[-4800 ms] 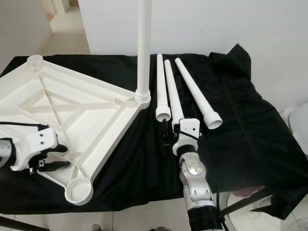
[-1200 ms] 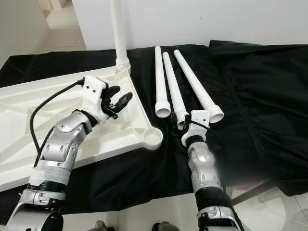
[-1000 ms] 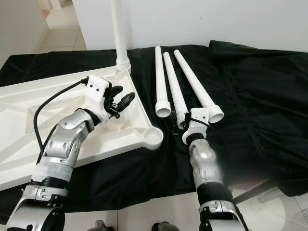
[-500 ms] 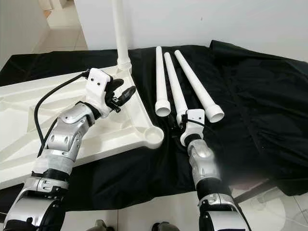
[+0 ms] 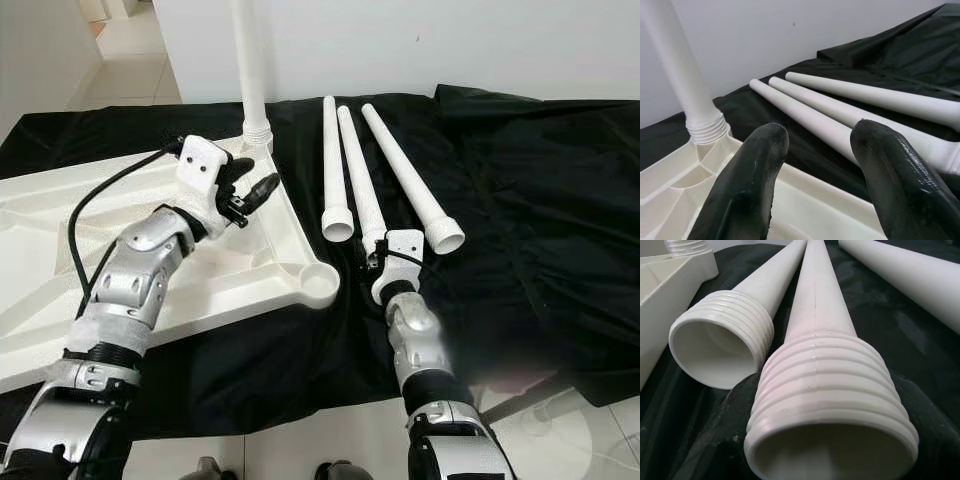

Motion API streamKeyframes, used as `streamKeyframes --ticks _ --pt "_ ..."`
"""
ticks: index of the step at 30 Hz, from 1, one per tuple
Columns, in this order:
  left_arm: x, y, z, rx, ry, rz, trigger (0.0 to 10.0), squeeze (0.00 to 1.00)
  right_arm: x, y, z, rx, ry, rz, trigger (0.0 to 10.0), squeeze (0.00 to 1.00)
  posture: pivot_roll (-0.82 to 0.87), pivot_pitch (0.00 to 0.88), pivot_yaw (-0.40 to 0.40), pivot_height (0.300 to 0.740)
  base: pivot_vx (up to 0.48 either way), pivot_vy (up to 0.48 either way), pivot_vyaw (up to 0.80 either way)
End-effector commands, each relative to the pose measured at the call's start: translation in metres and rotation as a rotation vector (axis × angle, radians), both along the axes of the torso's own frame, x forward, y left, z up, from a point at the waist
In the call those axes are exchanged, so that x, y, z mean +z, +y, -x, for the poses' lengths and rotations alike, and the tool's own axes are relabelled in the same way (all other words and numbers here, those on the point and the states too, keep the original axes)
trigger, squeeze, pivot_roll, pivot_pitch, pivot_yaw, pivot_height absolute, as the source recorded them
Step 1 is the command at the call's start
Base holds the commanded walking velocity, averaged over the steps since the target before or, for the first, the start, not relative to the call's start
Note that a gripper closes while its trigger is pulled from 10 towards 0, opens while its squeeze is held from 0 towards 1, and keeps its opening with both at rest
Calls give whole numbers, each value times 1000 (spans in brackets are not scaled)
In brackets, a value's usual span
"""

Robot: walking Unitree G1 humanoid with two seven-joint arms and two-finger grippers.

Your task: Building children table

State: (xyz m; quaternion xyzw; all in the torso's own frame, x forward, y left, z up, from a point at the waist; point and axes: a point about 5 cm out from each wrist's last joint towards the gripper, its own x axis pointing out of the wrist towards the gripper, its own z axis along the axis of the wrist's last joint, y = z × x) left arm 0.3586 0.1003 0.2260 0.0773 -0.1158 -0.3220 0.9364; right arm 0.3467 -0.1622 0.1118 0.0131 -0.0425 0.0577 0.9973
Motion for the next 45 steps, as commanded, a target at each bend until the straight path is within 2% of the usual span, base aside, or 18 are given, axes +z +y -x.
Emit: streamKeyframes --ticks 1,2,3,11,12,15,16,17,18,26,34,35,38,39,40,42,43,45 --pt "1 6 -4 127 -14 26 10000 0 -2 3 0 -6 1 3 0 0 -54 81 13 740 0 0 0" --pt "1 6 -5 128 -14 23 10000 0 -2 4 0 -20 -10 13 4471 0 -50 80 12 740 0 0 0" --pt "0 6 -5 130 -13 21 10000 0 -1 5 1 -29 -19 16 10000 0 -50 81 11 740 0 0 0" --pt "1 8 -6 146 -24 0 10000 0 7 13 4 -43 -82 -12 10000 0 -57 79 9 740 0 0 0" --pt "0 8 -7 146 -23 -4 10000 0 7 12 4 -46 -90 -15 4941 0 -56 75 2 740 0 0 0" --pt "-1 8 -7 146 -22 -8 10000 0 8 11 4 -48 -95 -16 4941 0 -56 75 2 740 0 0 0" --pt "-2 8 -6 147 -21 -13 10000 0 10 10 4 -51 -108 -49 0 0 -60 76 -6 740 0 0 0" --pt "-2 8 -6 147 -21 -13 10000 0 10 10 4 -51 -108 -49 0 0 -60 76 -6 740 0 0 0" --pt "-9 8 -3 139 9 -4 10000 0 18 7 5 -72 -156 -76 10000 0 -65 75 -18 740 0 0 0" --pt "-14 6 2 110 31 27 10000 0 37 1 7 -75 -254 -56 10000 0 -59 68 -15 740 0 0 0" --pt "3 9 -3 37 34 70 10000 0 91 6 6 -15 -463 23 10000 0 -59 49 5 740 0 0 0" --pt "6 10 -4 34 33 79 10000 118 96 8 7 -5 -483 33 10000 0 -59 49 5 740 0 0 0" --pt "7 11 -4 33 32 86 10000 118 99 9 8 0 -493 40 10000 0 -60 48 7 740 0 0 0" --pt "10 12 -4 21 35 96 10000 608 105 14 10 17 -523 51 10000 0 -62 50 8 740 0 0 0" --pt "14 14 -4 7 38 116 10000 796 111 18 12 38 -549 51 10000 0 -61 46 6 740 0 0 0" --pt "17 15 -4 -3 40 130 10000 796 115 21 14 53 -565 50 10000 0 -61 46 6 740 0 0 0" --pt "18 16 -4 -9 42 138 10000 1000 117 22 15 62 -573 49 10000 0 -61 46 6 740 0 0 0" --pt "28 18 0 -64 24 155 10000 1000 133 31 19 105 -632 42 10000 0 -60 39 5 740 0 0 0"
